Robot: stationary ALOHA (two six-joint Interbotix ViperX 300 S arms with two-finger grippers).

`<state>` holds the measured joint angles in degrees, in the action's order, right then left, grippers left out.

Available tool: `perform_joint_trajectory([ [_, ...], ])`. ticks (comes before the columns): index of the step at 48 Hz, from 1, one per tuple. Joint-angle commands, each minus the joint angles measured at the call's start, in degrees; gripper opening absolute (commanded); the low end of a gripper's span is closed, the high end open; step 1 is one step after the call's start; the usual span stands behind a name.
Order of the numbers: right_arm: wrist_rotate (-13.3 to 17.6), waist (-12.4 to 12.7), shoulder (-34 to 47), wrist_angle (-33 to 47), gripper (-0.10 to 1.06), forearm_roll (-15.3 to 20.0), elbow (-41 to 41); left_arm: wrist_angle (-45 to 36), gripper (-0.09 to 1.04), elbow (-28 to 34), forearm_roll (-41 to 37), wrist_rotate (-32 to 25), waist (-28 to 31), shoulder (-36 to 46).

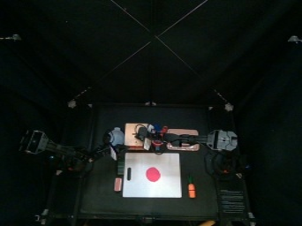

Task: Get the cutter from the drawer then cut the dough then place the extra dough in the bowl
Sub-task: Open the drawer

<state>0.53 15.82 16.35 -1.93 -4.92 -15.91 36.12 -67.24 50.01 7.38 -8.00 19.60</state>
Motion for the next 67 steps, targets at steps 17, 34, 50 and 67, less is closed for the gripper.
perform_joint_trajectory([
  [17, -0.18, 0.00, -0.70, -0.53, 0.02, 0.00, 0.53, -3.60, 0.82, 3.78, 4.39, 13.89, 0.00, -2.46],
  [34, -0.18, 0.18, -0.70, -0.53, 0.02, -0.09, 0.88, -3.69, 0.82, 6.94, 5.36, 24.17, 0.35, -11.95],
  [50, -0.18, 0.00, -0.62, -0.53, 0.02, -0.09, 0.88, -1.67, 0.80, 9.93, 5.71, 24.61, 3.16, -19.07],
  [67, -0.18, 0.00, 0.18, -0.53, 0.02, -0.09, 0.88, -0.53, 0.80, 11.60, 5.71, 24.35, 6.24, -20.65],
])
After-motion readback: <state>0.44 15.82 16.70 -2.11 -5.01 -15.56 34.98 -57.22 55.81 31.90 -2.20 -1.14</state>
